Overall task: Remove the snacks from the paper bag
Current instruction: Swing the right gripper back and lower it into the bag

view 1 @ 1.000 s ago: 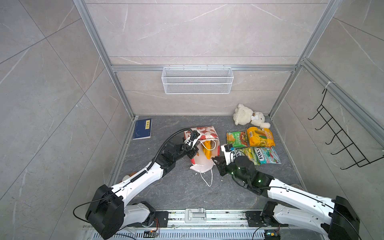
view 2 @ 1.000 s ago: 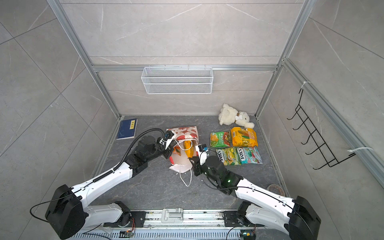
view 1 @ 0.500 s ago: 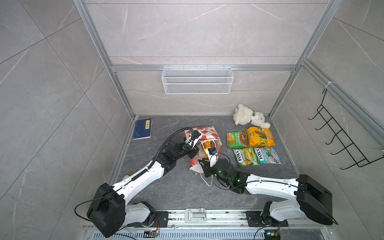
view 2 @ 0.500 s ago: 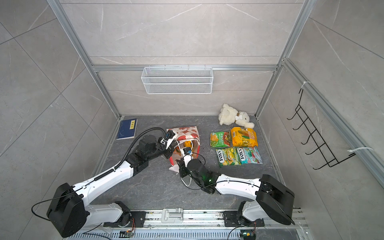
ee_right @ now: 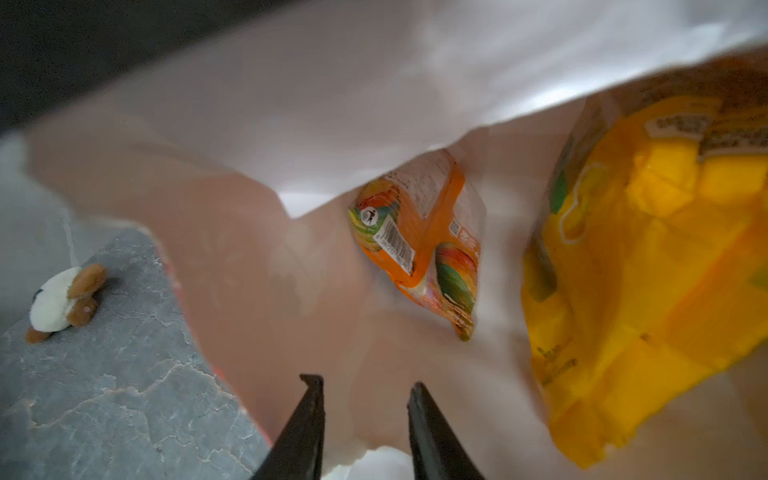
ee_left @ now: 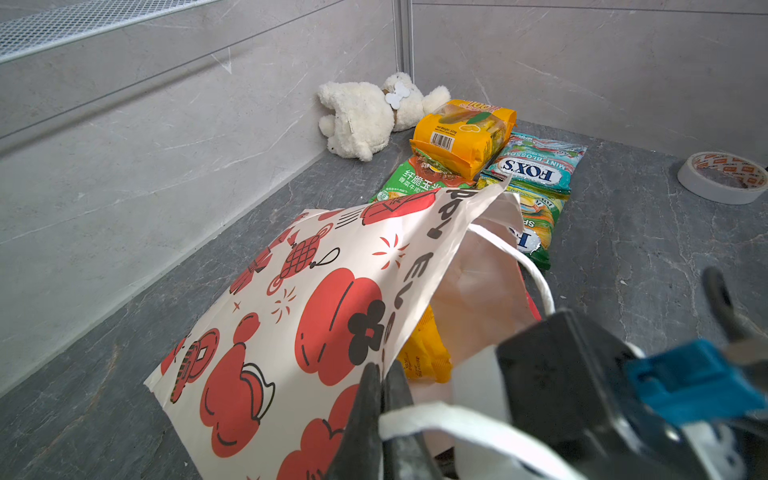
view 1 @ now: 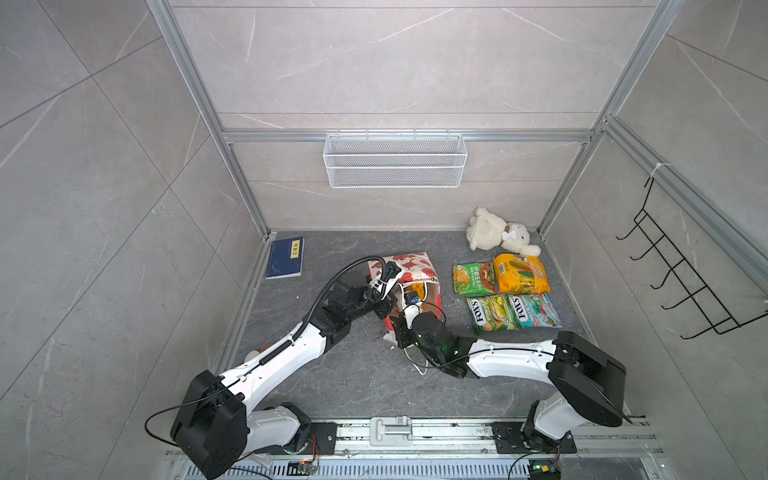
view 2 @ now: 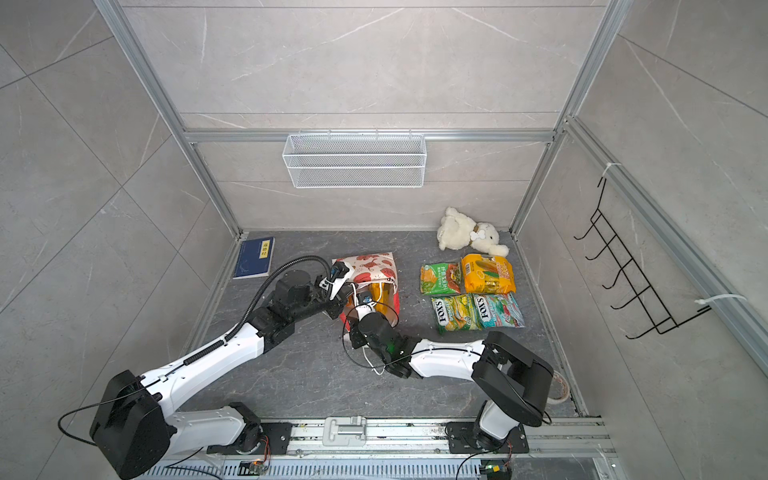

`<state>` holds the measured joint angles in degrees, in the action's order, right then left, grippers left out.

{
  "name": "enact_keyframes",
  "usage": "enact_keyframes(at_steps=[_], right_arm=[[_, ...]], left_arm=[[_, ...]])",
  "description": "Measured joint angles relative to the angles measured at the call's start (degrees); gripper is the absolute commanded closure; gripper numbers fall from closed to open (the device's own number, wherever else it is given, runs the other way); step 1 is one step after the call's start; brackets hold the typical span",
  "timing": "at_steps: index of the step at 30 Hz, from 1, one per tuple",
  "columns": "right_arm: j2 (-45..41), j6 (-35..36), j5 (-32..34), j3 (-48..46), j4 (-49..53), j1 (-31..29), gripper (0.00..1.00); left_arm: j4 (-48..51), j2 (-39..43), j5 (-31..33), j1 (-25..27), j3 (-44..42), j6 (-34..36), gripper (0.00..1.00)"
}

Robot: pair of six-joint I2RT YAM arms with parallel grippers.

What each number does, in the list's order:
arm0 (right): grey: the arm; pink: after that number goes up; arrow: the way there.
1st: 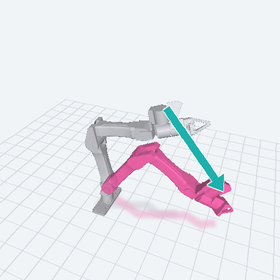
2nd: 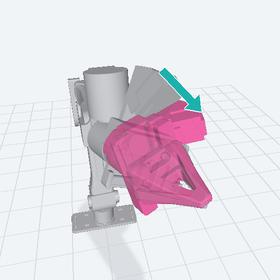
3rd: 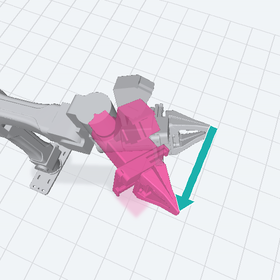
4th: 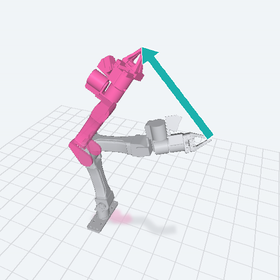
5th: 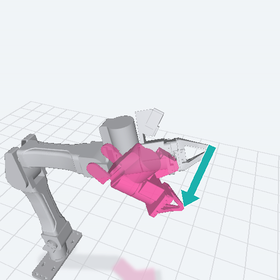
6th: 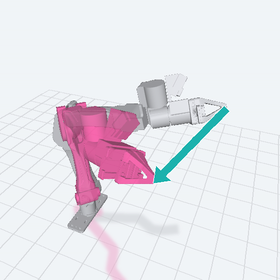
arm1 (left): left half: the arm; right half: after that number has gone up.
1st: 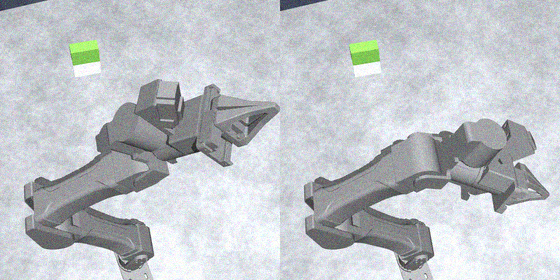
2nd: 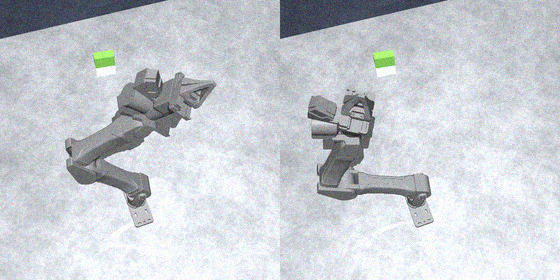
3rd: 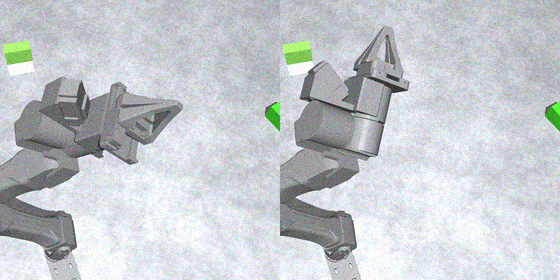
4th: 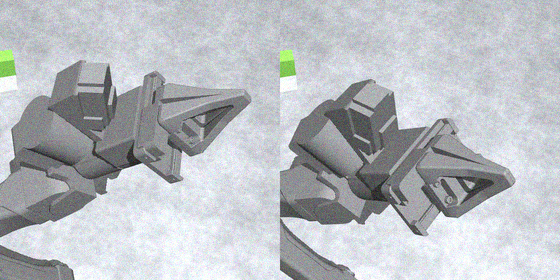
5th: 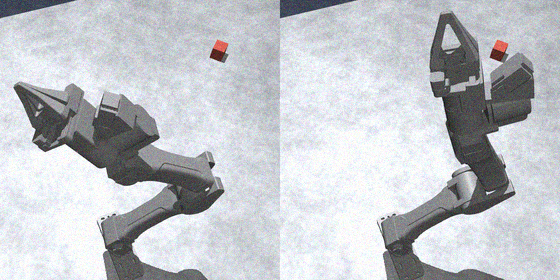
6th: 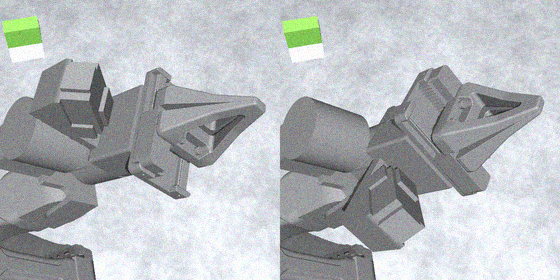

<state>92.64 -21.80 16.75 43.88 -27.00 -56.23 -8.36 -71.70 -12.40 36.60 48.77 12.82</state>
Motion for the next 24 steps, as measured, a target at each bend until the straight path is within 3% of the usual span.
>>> enact_keyframes(at_steps=[5, 14, 24], right_arm=[[2.01, 2.1, -3.28, 0.0, -0.37, 3.96, 0.66], [8.35, 8.81, -8.39, 1.64, -3.89, 4.13, 0.62], [14.84, 12.83, -5.99, 7.37, -4.96, 4.13, 0.54]], left_arm=[[0.04, 0.02, -0.17, 0.02, 0.0, 0.17, 1.0], [0.26, 0.04, -0.68, 0.0, 0.0, 0.42, 1.0], [0.61, 0.04, -1.09, -0.74, 0.0, 0.59, 1.0]])
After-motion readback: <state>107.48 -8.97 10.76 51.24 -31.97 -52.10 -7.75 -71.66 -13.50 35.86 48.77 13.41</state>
